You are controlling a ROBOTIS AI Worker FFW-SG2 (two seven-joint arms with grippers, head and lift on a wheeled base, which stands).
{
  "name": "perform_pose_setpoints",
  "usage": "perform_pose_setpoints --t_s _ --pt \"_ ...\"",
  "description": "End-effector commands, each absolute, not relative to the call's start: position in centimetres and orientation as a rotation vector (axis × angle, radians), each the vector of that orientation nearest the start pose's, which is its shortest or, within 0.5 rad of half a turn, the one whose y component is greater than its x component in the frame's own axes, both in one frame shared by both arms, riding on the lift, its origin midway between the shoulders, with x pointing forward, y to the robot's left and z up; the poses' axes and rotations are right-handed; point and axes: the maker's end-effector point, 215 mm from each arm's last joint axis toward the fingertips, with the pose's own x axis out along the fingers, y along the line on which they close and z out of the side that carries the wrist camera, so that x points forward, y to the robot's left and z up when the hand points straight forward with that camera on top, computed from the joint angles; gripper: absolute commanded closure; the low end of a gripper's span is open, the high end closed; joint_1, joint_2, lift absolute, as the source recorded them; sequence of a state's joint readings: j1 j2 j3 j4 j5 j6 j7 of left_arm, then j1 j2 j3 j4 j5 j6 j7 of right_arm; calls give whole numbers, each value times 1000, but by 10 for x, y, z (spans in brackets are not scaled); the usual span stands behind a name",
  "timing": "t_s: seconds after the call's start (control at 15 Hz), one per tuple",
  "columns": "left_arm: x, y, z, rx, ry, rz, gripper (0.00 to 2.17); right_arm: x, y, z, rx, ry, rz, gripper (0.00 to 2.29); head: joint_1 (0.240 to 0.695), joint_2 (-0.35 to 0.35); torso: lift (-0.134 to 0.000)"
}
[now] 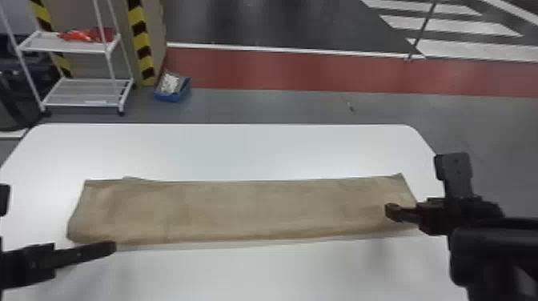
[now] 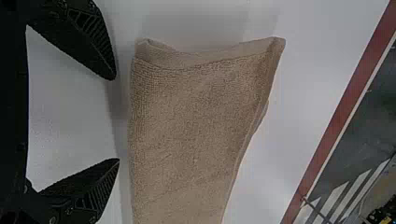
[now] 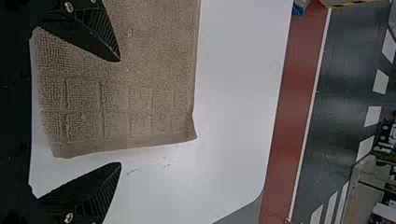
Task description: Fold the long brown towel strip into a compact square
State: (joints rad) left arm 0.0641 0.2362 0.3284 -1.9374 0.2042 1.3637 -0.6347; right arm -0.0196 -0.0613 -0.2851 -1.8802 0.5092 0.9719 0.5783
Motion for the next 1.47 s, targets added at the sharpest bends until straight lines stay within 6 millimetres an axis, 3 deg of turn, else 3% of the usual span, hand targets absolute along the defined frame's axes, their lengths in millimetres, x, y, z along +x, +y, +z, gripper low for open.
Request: perform_pose_setpoints --t_s 0.0,0.53,0.8,0.93,1.07,1.13,1.2,1.4 --pt "444 305 -465 -383 898 -325 154 499 -406 -436 -164 741 -58 87 695 -126 -128" --pt "491 307 -433 -401 774 -342 154 496 -402 -436 -154 738 -59 87 695 -104 -128" --pt "513 308 -441 -362 740 -298 218 492 -403 -436 -153 739 -61 87 695 -105 -128" --pt "526 306 -442 -308 698 -274 535 492 -403 -435 -151 738 -62 87 695 -102 -128" --pt "538 317 -438 -238 633 -223 1291 491 -403 -435 -151 741 -62 87 695 -100 -128" --pt "542 324 -435 -209 598 -192 1889 490 -404 -434 -152 738 -64 87 695 -97 -128" --pt "545 331 -427 -181 546 -168 2145 491 -404 -433 -153 737 -65 87 695 -88 -128" --pt "538 351 -382 -91 372 -140 2145 488 -406 -436 -154 742 -67 87 695 -75 -128"
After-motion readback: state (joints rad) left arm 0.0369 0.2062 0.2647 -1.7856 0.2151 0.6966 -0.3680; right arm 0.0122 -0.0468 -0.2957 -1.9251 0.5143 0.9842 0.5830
